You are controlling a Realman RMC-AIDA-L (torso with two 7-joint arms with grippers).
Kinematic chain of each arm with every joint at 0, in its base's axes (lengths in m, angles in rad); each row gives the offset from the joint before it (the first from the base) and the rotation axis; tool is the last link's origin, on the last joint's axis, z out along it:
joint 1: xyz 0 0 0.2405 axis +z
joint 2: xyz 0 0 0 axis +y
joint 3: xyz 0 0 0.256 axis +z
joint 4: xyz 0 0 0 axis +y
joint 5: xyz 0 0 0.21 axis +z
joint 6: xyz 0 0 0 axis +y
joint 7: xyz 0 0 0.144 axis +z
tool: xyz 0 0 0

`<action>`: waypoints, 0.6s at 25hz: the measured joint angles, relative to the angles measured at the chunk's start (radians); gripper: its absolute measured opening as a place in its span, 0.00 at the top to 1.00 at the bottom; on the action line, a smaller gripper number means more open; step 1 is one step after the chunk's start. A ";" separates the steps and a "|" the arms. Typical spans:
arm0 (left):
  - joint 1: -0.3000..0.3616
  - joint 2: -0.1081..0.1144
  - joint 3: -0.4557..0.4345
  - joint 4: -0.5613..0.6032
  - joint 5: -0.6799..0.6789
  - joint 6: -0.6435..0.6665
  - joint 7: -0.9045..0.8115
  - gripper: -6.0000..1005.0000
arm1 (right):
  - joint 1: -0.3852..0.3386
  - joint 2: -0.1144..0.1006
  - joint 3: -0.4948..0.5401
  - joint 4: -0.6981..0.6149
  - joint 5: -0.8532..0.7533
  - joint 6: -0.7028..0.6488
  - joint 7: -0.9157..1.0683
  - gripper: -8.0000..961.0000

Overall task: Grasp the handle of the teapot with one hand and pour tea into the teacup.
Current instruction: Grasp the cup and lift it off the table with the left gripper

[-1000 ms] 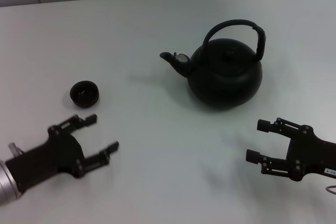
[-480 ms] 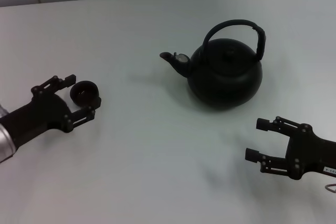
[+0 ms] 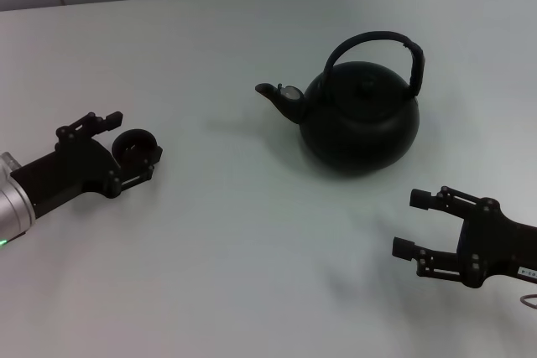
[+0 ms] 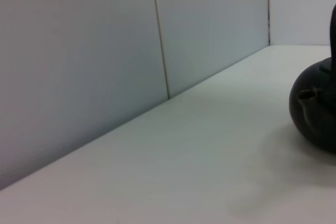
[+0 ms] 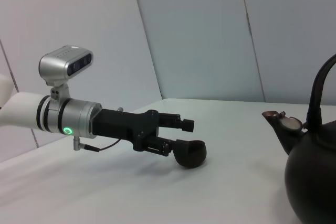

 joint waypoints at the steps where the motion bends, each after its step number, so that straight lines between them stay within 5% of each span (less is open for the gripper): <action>1: -0.002 0.000 0.001 0.000 0.003 -0.006 -0.010 0.21 | 0.000 0.000 0.000 0.000 0.000 0.000 0.000 0.13; 15: -0.030 0.001 -0.006 -0.011 0.064 -0.054 -0.089 0.22 | 0.000 0.000 0.000 0.000 0.000 -0.003 0.000 0.13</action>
